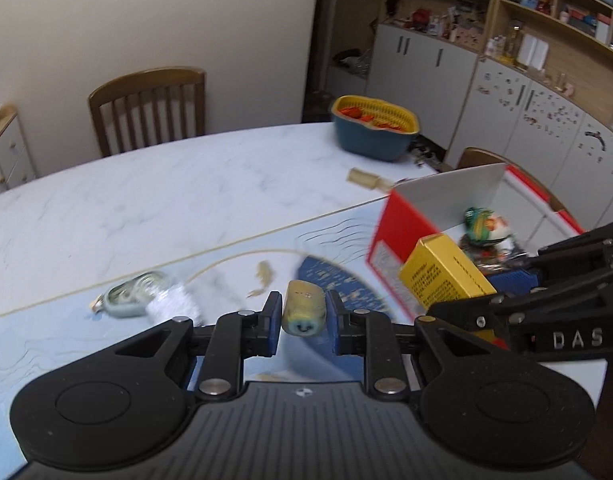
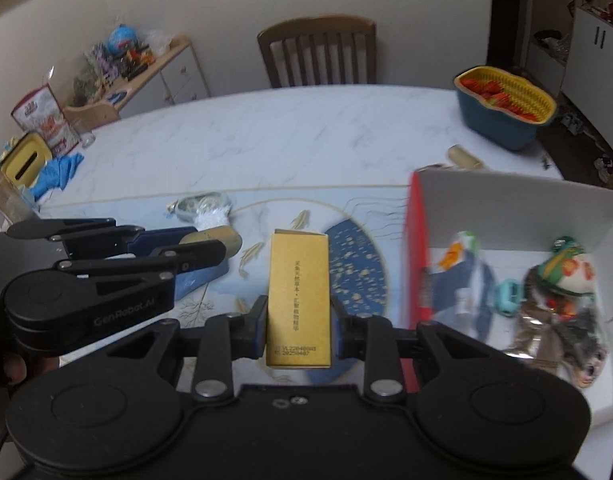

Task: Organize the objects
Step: 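Carry the sponge and yellow box into the red box and open both tools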

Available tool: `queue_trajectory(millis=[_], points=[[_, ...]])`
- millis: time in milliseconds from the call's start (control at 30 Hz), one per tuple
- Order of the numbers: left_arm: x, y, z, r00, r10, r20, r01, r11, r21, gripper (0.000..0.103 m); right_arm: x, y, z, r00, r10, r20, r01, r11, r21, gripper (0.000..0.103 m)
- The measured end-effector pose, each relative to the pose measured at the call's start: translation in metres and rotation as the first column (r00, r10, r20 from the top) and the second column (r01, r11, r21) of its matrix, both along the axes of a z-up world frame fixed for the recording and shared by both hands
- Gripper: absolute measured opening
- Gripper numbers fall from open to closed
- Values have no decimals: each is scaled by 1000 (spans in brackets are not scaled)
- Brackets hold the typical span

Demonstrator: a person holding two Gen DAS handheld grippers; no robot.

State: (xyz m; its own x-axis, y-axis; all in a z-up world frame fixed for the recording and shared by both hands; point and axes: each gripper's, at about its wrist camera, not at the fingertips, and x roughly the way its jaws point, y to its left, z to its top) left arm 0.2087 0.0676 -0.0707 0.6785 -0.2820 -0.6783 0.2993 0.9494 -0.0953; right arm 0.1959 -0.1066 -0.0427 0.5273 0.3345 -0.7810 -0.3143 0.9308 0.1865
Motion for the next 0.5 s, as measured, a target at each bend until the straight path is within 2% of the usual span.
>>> queue_trajectory(millis=[233, 500], points=[[-2, -43, 20, 998, -59, 30, 59, 998, 8, 22, -3, -51, 15, 997, -59, 41, 58, 998, 17, 27], [1, -95, 32, 994, -96, 48, 95, 995, 23, 22, -5, -108, 12, 993, -110, 44, 109, 994, 12, 27]])
